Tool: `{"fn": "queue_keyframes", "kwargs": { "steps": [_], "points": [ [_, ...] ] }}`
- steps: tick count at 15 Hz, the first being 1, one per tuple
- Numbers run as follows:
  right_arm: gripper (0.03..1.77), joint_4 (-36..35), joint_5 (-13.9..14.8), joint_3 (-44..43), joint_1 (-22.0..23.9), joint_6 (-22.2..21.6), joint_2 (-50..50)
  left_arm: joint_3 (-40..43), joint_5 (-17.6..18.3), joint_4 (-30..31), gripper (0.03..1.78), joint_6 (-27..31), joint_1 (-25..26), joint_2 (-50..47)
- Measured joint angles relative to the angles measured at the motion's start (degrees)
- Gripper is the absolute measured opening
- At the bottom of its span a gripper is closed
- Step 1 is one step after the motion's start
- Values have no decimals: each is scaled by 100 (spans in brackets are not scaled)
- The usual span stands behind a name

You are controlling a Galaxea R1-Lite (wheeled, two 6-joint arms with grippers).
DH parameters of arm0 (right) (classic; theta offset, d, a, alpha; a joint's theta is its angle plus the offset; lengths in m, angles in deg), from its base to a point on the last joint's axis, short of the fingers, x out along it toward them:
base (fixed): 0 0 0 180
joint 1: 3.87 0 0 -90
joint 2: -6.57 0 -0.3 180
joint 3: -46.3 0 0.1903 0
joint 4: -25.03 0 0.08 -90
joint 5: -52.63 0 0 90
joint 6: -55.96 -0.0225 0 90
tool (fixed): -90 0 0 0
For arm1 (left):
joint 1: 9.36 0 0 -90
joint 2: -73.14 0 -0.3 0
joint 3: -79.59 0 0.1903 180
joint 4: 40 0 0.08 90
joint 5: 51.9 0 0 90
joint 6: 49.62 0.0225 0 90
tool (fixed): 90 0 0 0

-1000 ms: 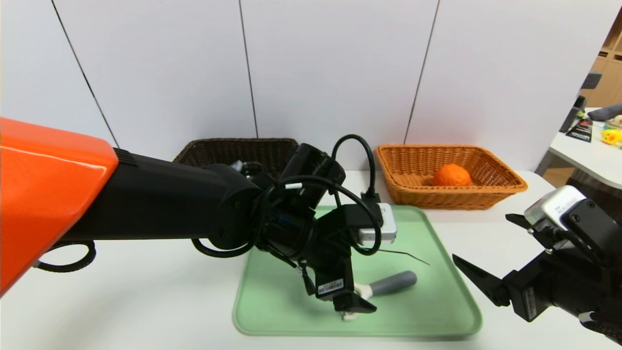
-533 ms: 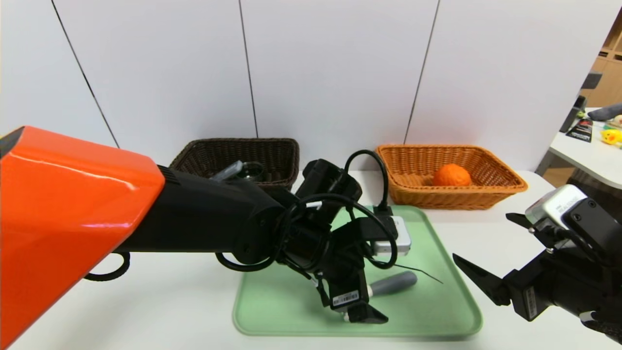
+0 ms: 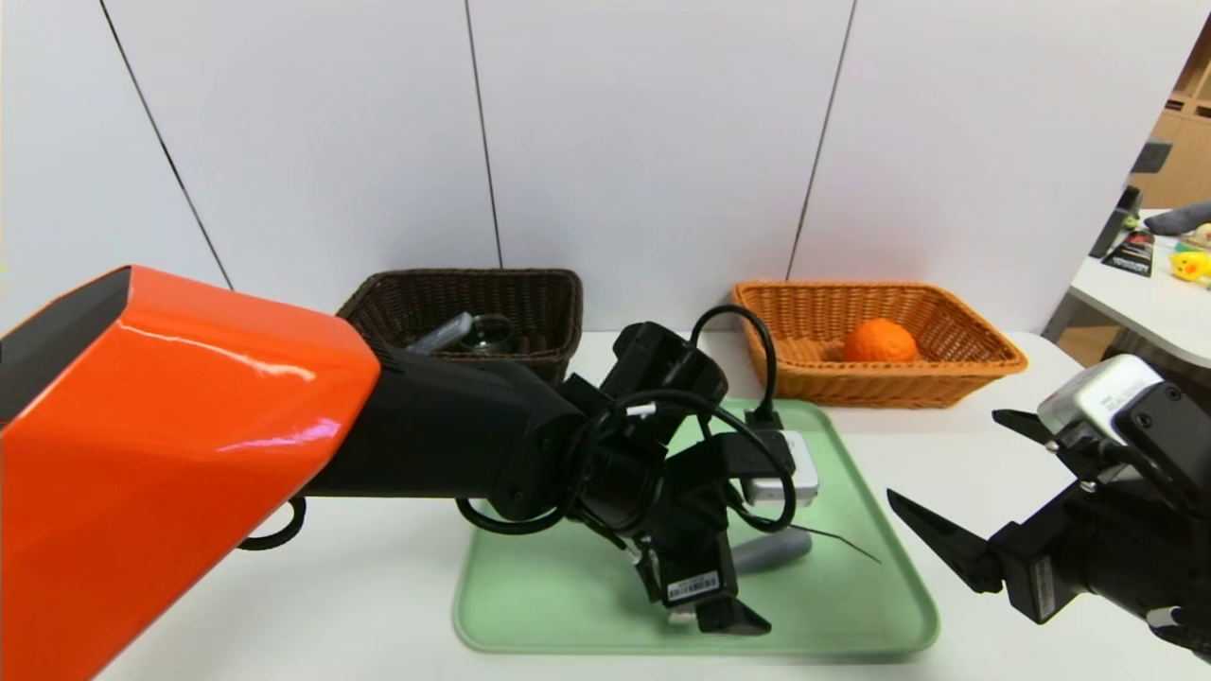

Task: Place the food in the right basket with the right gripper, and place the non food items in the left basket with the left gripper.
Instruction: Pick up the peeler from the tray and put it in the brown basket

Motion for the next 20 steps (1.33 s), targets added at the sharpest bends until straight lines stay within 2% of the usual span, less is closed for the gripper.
{"fn": "queue_keyframes", "kwargs": {
  "steps": [20],
  "points": [
    [169,54,-11,30,0,34,289,-157,-317,9,169,-268,15,285]
  ]
}}
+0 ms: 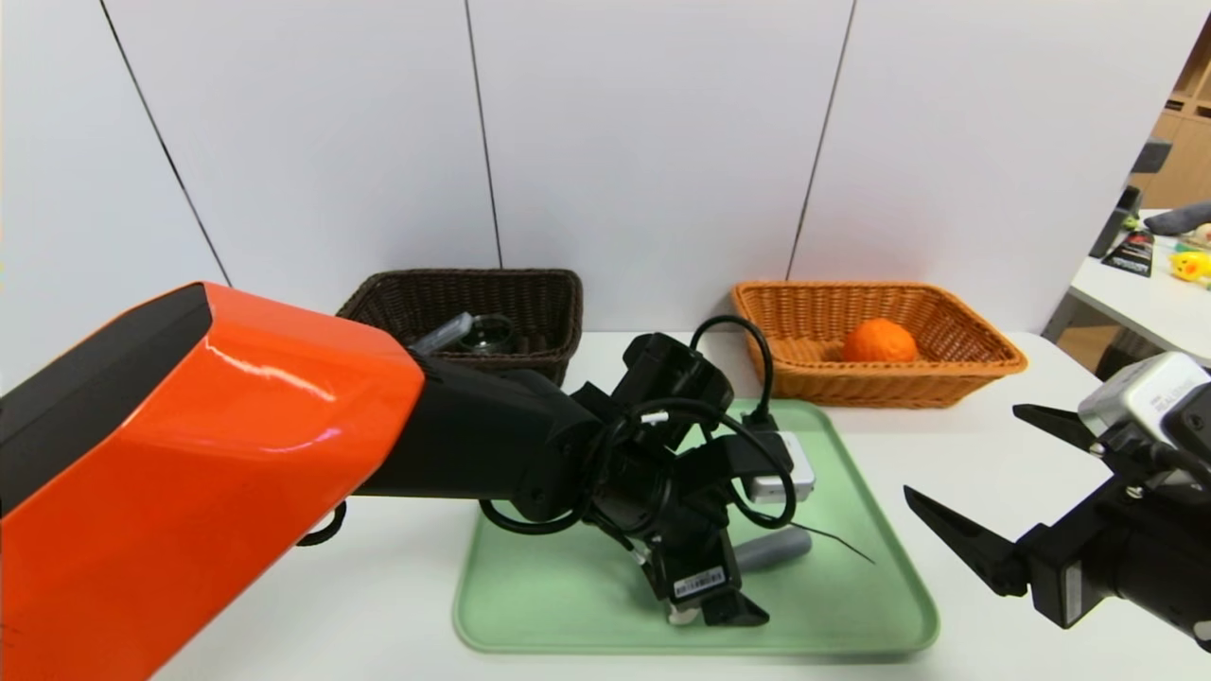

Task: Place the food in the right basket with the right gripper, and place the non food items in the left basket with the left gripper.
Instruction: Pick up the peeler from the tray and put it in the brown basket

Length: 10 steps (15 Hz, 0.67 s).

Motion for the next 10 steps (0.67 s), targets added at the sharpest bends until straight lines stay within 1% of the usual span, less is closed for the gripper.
{"fn": "queue_keyframes", "kwargs": {
  "steps": [1,2,4,6,8,9,10],
  "points": [
    [169,0,0,4,0,2,11,0,-6,0,168,-13,0,5],
    [169,2,0,9,0,2,17,-1,-9,-2,149,-22,-2,7],
    [169,0,0,13,0,0,26,2,-12,-5,118,-35,-4,10],
    [169,2,0,28,0,2,35,10,-20,-11,94,-38,0,5],
    [169,0,0,37,0,0,39,11,-11,-13,75,-35,-2,-12],
    [169,0,-1,37,0,0,39,11,-4,-13,35,-38,-2,-30],
    [169,0,0,37,0,2,39,10,-6,-16,25,-41,-2,-54]
  ]
}}
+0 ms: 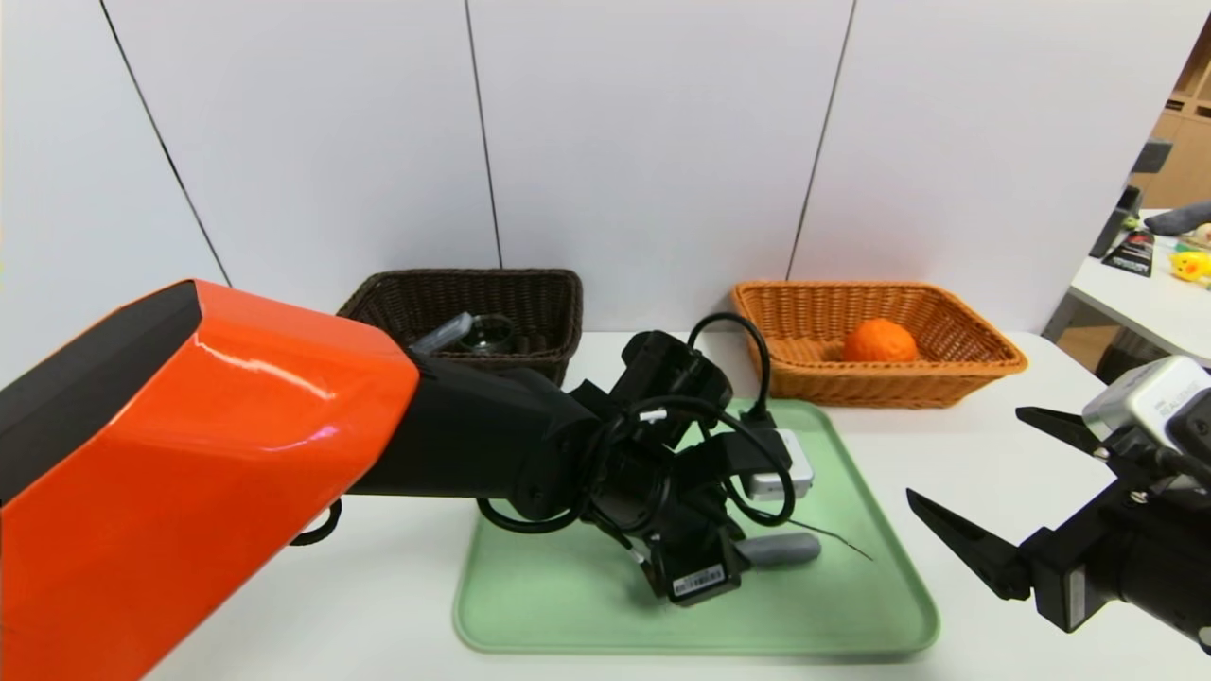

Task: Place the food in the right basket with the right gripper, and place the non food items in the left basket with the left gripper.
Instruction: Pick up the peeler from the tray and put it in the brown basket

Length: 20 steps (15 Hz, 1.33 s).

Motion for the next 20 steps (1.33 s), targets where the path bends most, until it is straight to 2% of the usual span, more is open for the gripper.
{"fn": "queue_keyframes", "kwargs": {
  "steps": [10,15,20],
  "points": [
    [169,-1,-1,2,0,-2,2,95,46,-54,25,22,-6,-650],
    [169,-1,0,5,0,0,2,243,116,-483,25,89,10,-1179],
    [169,-1,0,7,-4,16,2,199,471,-1263,25,898,440,-1708]
  ]
}}
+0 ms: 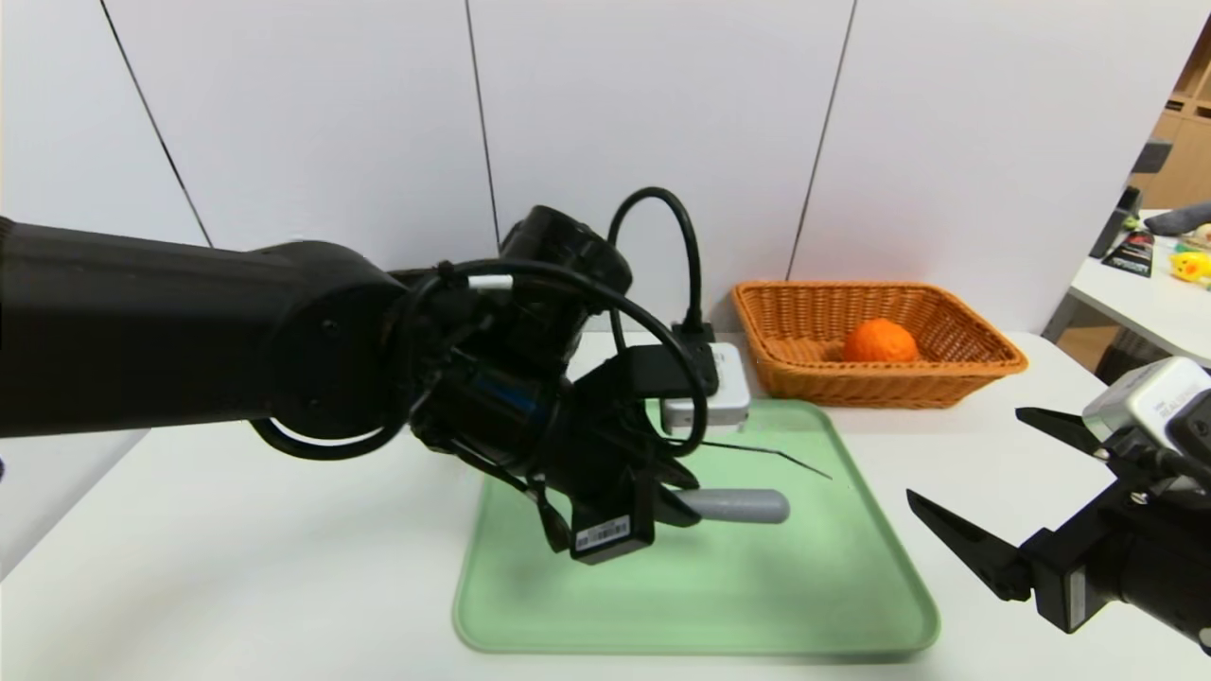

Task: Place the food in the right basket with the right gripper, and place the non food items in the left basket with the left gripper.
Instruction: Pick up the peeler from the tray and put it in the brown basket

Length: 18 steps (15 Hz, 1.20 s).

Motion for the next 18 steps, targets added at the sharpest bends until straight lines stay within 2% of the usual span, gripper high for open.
{"fn": "queue_keyframes", "kwargs": {
  "steps": [3,7,9,18],
  "points": [
    [169,1,-4,0,-2,17,0,-121,94,-457,25,518,444,-243],
    [169,1,-9,20,-5,33,-20,-873,257,-1508,25,1051,996,-384],
    [169,1,-11,20,-5,74,-30,-1159,263,-1849,25,1302,1241,-384],
    [169,0,0,26,-5,96,-94,-2241,262,-2448,25,2249,2220,-30]
  ]
}}
